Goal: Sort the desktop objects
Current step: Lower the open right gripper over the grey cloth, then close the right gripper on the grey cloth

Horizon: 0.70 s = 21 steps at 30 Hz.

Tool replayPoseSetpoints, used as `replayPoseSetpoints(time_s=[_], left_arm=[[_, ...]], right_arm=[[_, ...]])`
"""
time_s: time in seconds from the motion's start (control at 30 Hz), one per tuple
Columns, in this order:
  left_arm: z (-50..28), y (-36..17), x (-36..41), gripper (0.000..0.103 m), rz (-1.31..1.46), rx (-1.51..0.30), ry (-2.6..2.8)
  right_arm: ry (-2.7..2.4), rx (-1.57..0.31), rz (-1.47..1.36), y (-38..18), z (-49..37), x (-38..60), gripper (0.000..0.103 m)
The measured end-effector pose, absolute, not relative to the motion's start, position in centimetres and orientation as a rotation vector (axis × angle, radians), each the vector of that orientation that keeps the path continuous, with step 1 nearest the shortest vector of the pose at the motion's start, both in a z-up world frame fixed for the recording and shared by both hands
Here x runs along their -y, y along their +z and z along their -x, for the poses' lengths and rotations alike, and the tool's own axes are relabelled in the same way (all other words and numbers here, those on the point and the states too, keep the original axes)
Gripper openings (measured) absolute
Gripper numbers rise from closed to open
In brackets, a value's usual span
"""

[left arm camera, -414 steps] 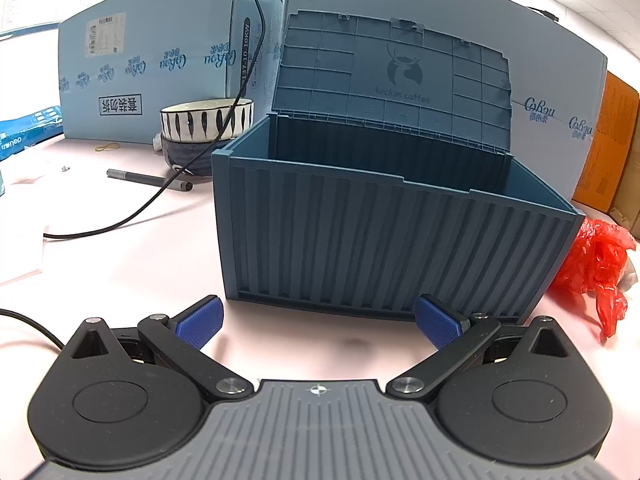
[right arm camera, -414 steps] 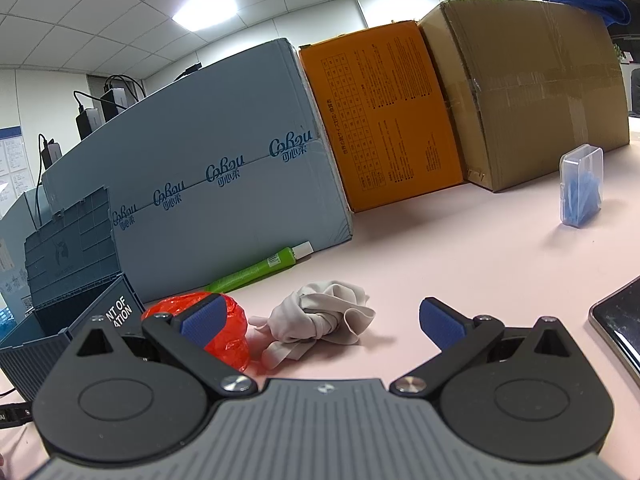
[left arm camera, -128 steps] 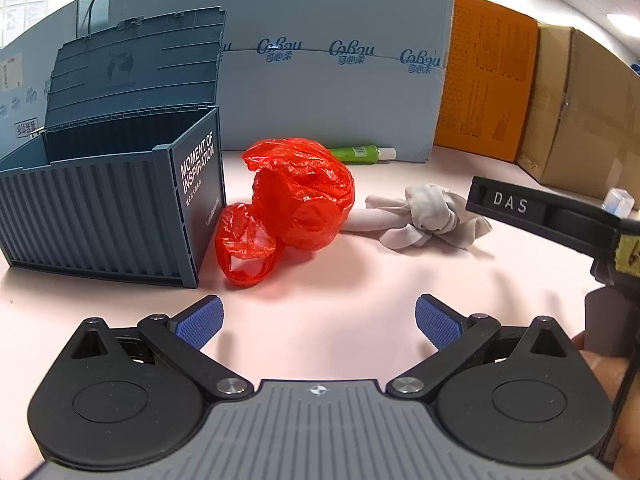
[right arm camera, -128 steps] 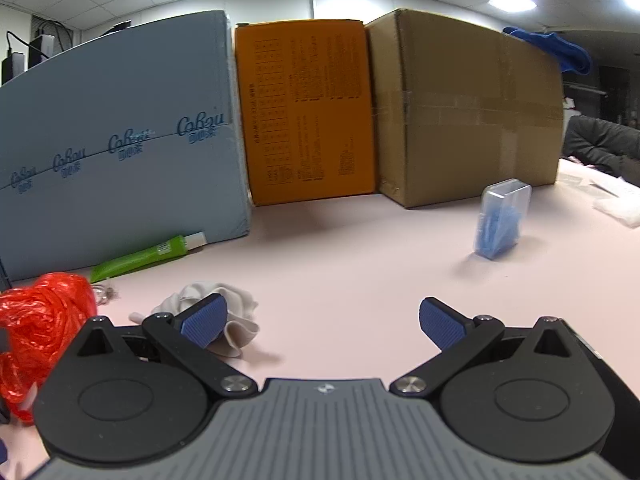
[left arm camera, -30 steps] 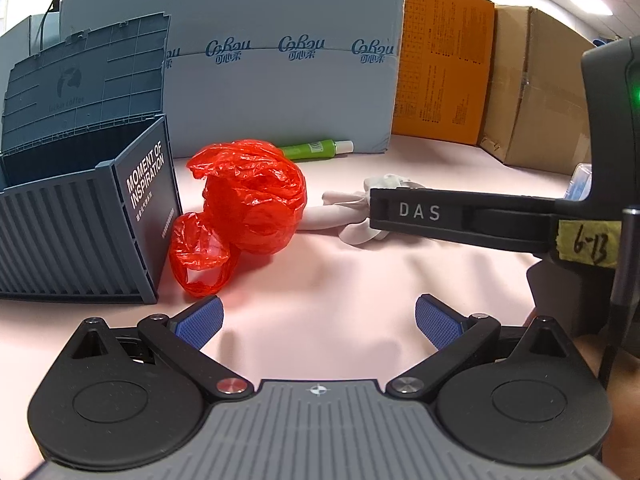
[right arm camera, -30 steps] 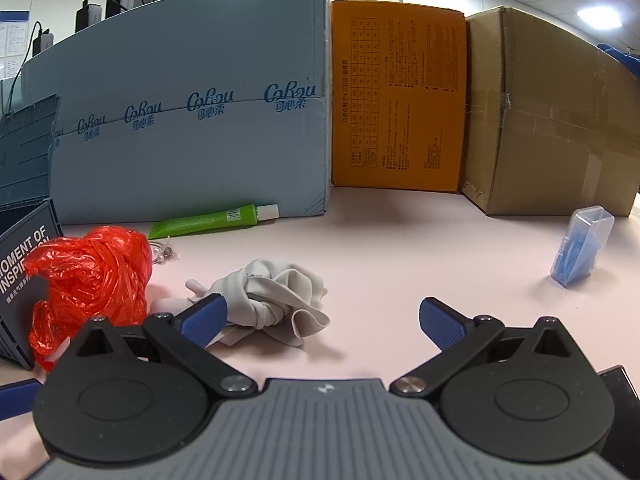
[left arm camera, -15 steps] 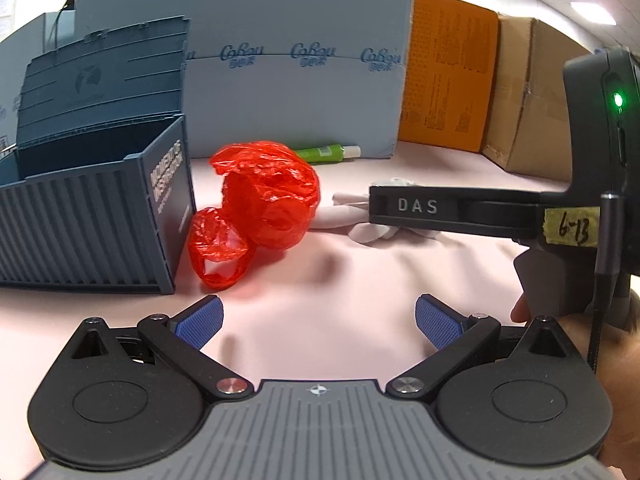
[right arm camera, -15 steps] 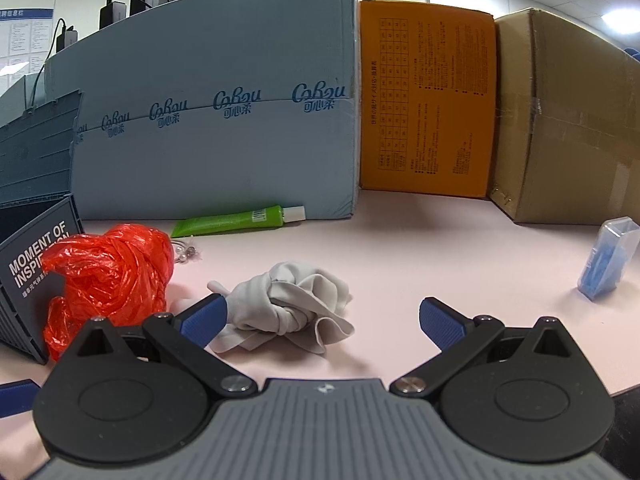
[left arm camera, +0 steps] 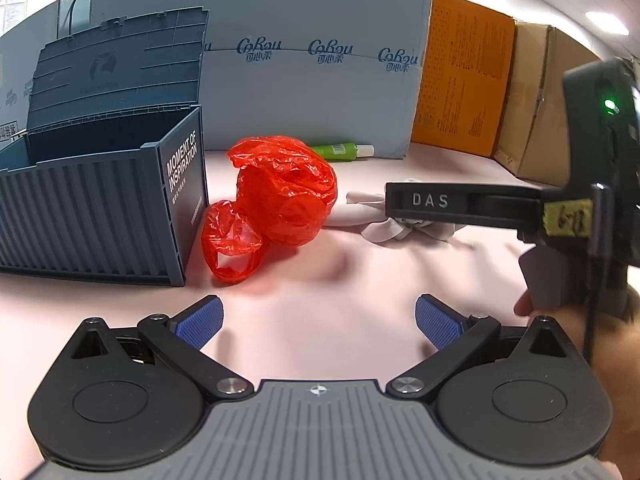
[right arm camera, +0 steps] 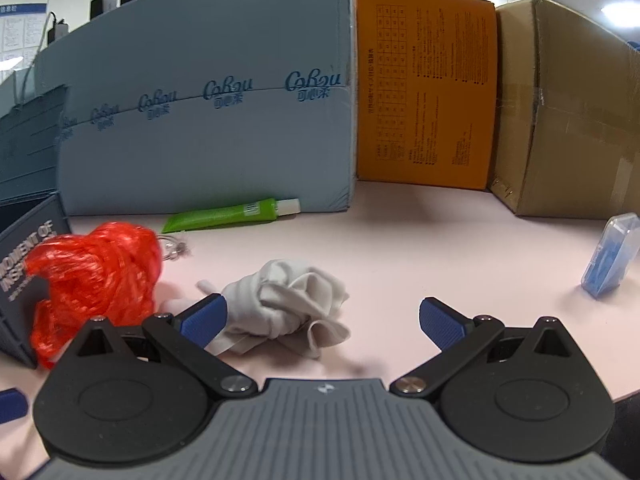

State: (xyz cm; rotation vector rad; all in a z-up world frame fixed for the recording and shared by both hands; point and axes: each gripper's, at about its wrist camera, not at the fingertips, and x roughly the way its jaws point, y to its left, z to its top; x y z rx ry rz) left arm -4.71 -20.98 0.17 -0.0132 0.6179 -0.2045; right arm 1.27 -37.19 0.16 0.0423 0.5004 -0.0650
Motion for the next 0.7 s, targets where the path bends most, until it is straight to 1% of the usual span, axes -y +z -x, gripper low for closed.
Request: replayPoseSetpoints(time_s=[0.27, 0.4, 0.5, 0.53, 0.57, 0.6, 0.67, 0.7], left_arm=[[4.7, 0.1, 20.9, 0.103, 0.022, -0.621, -0.200], [4.6, 0.1, 20.9, 0.103, 0.024, -0.627, -0.198], [4.6, 0.1, 20.8, 0.103, 0.028, -0.629, -0.196], [4.6, 0.1, 20.8, 0.103, 0.028, -0.630, -0.197], [4.6, 0.1, 20.9, 0.103, 0.027, -0.631, -0.197], [4.6, 0.1, 20.9, 0.103, 0.027, -0.631, -0.197], [4.6, 0.1, 20.8, 0.103, 0.027, -0.632, -0.197], [4.5, 0.1, 20.8, 0.103, 0.027, -0.633, -0.196]], right_arm=[[-0.045, -0.527, -0.002, -0.1, -2.5, 36.8, 0.103], [-0.020, -0.539, -0.025, -0.2, -2.7, 37.1, 0.103], [0.024, -0.510, -0.069, -0.2, -2.2, 37.8, 0.102], [0.038, -0.501, -0.084, -0.1, -2.0, 38.0, 0.096], [0.045, -0.502, -0.096, -0.1, -2.0, 38.1, 0.086], [0.052, -0.511, -0.104, -0.2, -2.1, 38.1, 0.080], [0.072, -0.529, -0.113, -0.3, -2.3, 38.1, 0.056], [0.079, -0.535, -0.108, -0.3, -2.4, 37.9, 0.053]])
